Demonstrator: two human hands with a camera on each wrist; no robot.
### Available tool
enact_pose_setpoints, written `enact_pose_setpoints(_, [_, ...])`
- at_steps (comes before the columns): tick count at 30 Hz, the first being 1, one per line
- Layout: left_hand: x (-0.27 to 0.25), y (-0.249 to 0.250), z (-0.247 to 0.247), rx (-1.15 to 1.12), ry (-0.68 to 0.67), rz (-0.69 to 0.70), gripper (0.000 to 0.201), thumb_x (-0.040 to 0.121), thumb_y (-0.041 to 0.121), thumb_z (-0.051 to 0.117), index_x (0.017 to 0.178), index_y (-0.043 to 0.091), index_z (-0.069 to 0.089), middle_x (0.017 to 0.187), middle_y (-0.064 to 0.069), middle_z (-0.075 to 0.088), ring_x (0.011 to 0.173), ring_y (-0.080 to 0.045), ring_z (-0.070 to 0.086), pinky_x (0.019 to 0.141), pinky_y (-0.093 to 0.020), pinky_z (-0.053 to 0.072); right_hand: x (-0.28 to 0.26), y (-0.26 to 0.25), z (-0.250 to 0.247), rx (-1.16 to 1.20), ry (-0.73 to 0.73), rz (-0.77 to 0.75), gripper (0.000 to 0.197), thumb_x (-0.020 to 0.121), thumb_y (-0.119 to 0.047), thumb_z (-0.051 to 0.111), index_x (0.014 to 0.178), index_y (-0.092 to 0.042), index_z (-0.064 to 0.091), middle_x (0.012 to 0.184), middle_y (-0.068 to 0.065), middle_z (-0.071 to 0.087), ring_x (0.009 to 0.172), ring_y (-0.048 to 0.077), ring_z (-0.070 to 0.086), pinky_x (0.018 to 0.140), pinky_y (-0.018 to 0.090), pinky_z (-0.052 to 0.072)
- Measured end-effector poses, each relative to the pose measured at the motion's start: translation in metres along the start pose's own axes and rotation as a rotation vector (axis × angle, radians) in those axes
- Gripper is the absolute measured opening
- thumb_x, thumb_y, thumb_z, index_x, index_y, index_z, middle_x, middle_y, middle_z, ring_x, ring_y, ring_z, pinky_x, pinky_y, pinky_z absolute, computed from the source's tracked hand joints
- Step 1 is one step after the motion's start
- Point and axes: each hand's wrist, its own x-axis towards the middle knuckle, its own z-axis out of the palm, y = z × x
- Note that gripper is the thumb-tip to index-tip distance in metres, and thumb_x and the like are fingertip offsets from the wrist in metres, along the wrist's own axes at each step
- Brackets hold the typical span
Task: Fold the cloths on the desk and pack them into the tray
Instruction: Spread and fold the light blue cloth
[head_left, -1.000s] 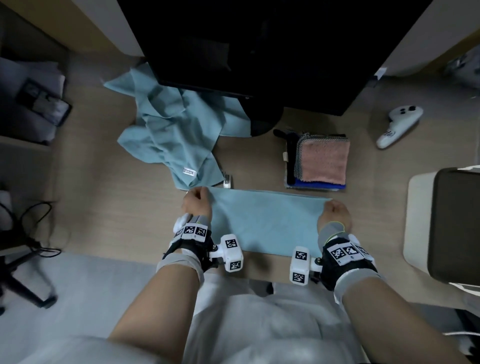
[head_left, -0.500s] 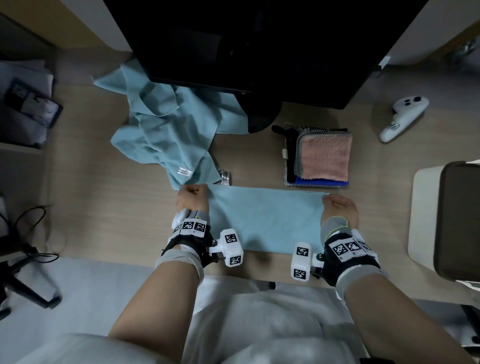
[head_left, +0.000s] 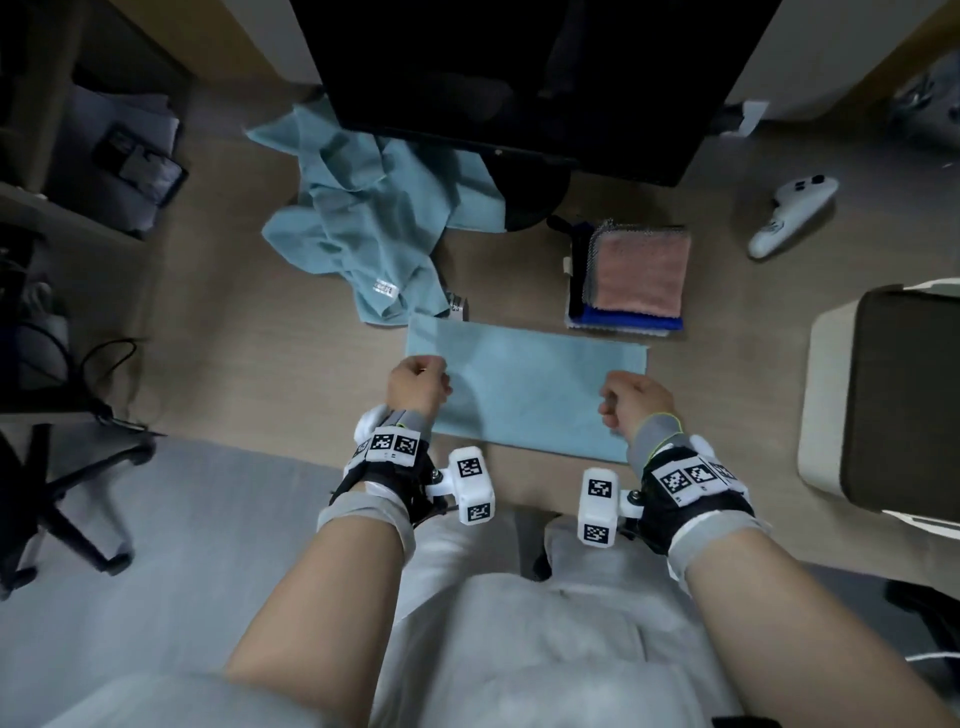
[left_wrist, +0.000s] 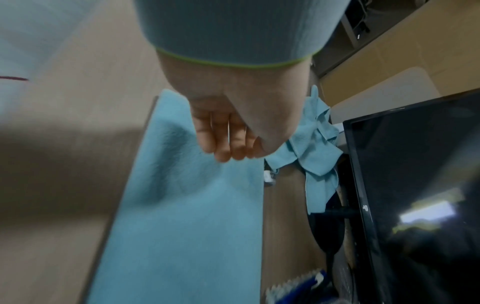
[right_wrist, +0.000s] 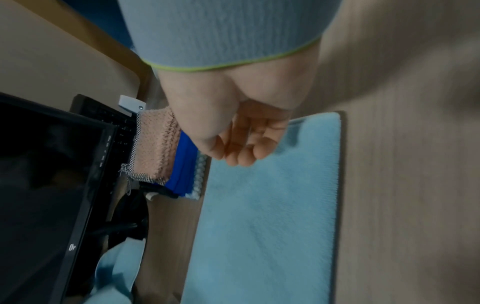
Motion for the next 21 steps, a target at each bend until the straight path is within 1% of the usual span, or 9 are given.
enact_pose_setpoints(3, [-0.024,-0.011,0.010,-0.040,-0.137,-0.058,0.008,0.090,0.010,0.059,0.082,0.008,0.058,0.063,-0.007,0.060,0.040,-0.012,0.054,0.046,-0.020,0.046,-0.016,0.007,0.007,0.076,-0.106,0.079,0.012,0.091,-0.012,0.056,0.102,-0.009,0.060,0.075,0.006,0.062,0.055,0.018,0.058,0.049,0.024,0.042])
enact_pose_setpoints(5, [-0.034,-0.016,0.015,-0.054,-0.207,-0.103,0.011,0.091,0.009,0.057,0.080,0.009,0.059,0.059,-0.004,0.062,0.041,-0.010,0.057,0.046,-0.019,0.048,-0.029,0.009,0.013,0.102,-0.175,0.095,0.010,0.093,-0.012,0.056,0.103,-0.010,0.059,0.080,0.008,0.064,0.062,0.021,0.062,0.057,0.026,0.047])
enact_pose_setpoints(8, [-0.039,-0.026,0.020,-0.087,-0.362,-0.213,0.015,0.093,0.009,0.054,0.079,0.009,0.060,0.053,0.001,0.065,0.047,-0.011,0.063,0.060,-0.026,0.054,-0.045,0.017,0.030,0.102,-0.280,0.117,0.016,0.094,-0.014,0.057,0.108,-0.007,0.061,0.091,0.012,0.067,0.073,0.023,0.066,0.069,0.027,0.054])
enact_pose_setpoints(11, [-0.030,-0.035,0.024,-0.038,-0.487,-0.266,0.017,0.093,0.009,0.054,0.079,0.007,0.064,0.067,-0.007,0.066,0.060,-0.018,0.064,0.070,-0.029,0.054,-0.048,0.029,0.054,0.114,-0.331,0.159,0.020,0.096,-0.015,0.055,0.110,-0.004,0.062,0.090,0.014,0.069,0.072,0.021,0.070,0.072,0.026,0.057])
enact_pose_setpoints(13, [-0.024,-0.041,0.023,-0.005,-0.513,-0.266,0.015,0.093,0.009,0.055,0.082,0.008,0.064,0.077,-0.010,0.065,0.069,-0.021,0.063,0.074,-0.031,0.055,-0.051,0.035,0.062,0.113,-0.356,0.159,0.019,0.096,-0.016,0.055,0.108,-0.004,0.063,0.088,0.012,0.072,0.072,0.018,0.072,0.080,0.027,0.056])
enact_pose_setpoints(15, [-0.014,-0.048,0.020,-0.005,-0.529,-0.268,0.015,0.095,0.010,0.053,0.085,0.009,0.064,0.080,-0.011,0.066,0.071,-0.021,0.066,0.075,-0.030,0.056,-0.051,0.044,0.067,0.127,-0.339,0.163,0.018,0.097,-0.016,0.053,0.107,-0.005,0.063,0.095,0.014,0.072,0.082,0.019,0.072,0.089,0.032,0.053])
enact_pose_setpoints(17, [-0.009,-0.053,0.015,-0.005,-0.527,-0.273,0.016,0.096,0.010,0.051,0.086,0.009,0.064,0.076,-0.008,0.069,0.066,-0.017,0.068,0.071,-0.027,0.055,-0.049,0.050,0.067,0.158,-0.266,0.171,0.020,0.097,-0.016,0.050,0.107,-0.005,0.063,0.103,0.016,0.070,0.092,0.023,0.070,0.093,0.033,0.053])
enact_pose_setpoints(19, [-0.007,-0.052,0.009,-0.002,-0.480,-0.267,0.017,0.095,0.010,0.050,0.084,0.009,0.063,0.068,-0.005,0.070,0.060,-0.015,0.068,0.065,-0.024,0.054,-0.047,0.055,0.062,0.167,-0.162,0.178,0.021,0.096,-0.016,0.050,0.106,-0.004,0.063,0.101,0.015,0.070,0.092,0.026,0.070,0.090,0.032,0.052])
enact_pose_setpoints(21, [-0.001,-0.048,0.000,-0.028,-0.404,-0.267,0.018,0.094,0.009,0.049,0.082,0.007,0.062,0.064,-0.006,0.069,0.054,-0.017,0.068,0.057,-0.022,0.054,-0.043,0.056,0.053,0.177,-0.066,0.185,0.019,0.094,-0.015,0.050,0.100,-0.004,0.064,0.092,0.012,0.070,0.082,0.024,0.069,0.083,0.029,0.053])
